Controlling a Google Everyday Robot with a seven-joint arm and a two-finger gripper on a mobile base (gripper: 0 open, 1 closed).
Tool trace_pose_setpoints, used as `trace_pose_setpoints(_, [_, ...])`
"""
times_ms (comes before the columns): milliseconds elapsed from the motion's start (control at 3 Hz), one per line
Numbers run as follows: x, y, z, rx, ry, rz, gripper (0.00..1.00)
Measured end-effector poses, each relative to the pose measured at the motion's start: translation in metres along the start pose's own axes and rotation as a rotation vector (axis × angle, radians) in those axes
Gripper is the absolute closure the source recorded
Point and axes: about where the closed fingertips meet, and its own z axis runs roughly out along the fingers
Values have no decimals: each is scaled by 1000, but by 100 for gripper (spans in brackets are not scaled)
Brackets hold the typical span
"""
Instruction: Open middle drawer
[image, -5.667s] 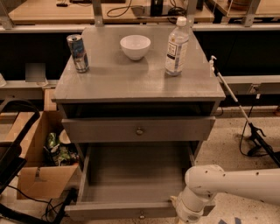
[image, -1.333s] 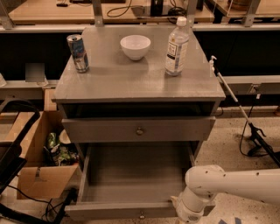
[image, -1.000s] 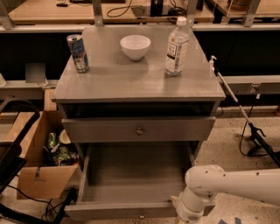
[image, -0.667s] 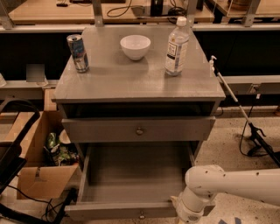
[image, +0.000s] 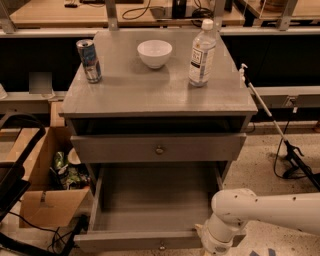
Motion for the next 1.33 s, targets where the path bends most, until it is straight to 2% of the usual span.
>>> trace_pose_setpoints(333, [0, 0, 0, 0, 0, 0, 73])
trace_pose_setpoints(1333, [0, 0, 0, 0, 0, 0, 4])
